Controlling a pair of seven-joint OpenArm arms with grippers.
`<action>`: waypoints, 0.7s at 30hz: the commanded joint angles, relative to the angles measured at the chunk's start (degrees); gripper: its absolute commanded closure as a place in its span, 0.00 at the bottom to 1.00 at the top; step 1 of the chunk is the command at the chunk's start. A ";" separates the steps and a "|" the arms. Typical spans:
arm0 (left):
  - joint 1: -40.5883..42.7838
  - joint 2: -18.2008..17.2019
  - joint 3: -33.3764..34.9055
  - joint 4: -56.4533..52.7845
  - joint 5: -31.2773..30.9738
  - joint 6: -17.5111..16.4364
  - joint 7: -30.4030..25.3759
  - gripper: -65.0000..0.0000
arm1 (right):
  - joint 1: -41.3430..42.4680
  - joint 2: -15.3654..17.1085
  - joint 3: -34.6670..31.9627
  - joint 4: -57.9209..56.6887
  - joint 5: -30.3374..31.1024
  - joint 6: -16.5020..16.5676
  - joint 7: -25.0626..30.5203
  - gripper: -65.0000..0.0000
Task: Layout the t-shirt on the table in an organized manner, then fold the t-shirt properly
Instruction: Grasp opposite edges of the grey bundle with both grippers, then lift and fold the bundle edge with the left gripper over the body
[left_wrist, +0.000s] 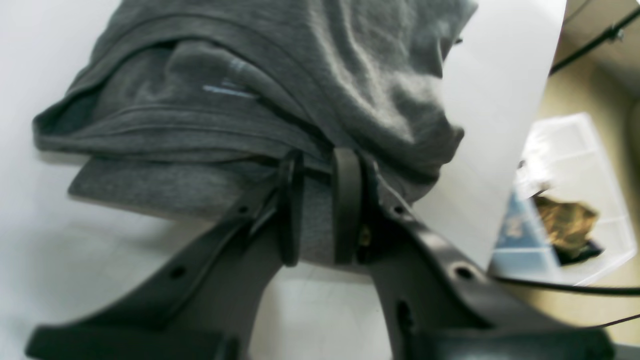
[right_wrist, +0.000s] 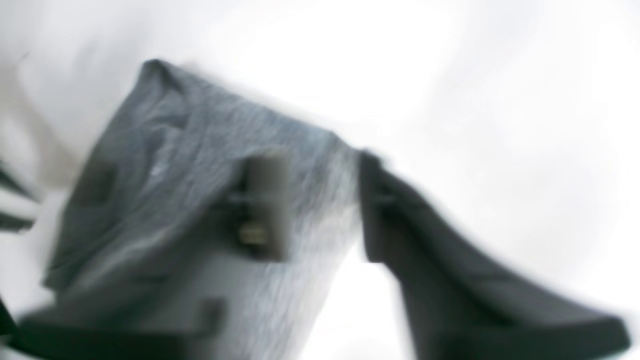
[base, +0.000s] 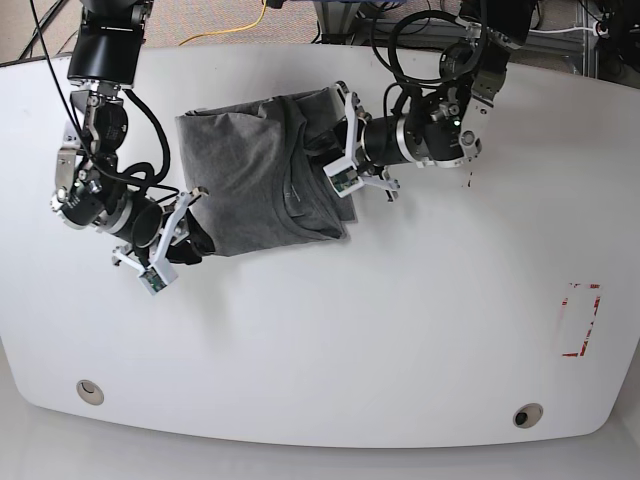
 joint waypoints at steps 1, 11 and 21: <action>-0.12 -0.23 2.53 1.19 2.15 -0.30 -2.05 0.86 | 1.78 0.06 -2.09 -0.76 -1.94 0.36 4.00 0.82; -0.29 -0.40 9.65 -0.39 10.24 -0.30 -2.13 0.86 | 2.14 -2.05 -12.46 -12.01 -16.36 0.36 22.82 0.80; -4.51 -2.07 9.91 -10.24 11.03 -0.30 -4.77 0.86 | 1.34 -2.93 -10.70 -26.43 -21.81 0.36 38.11 0.80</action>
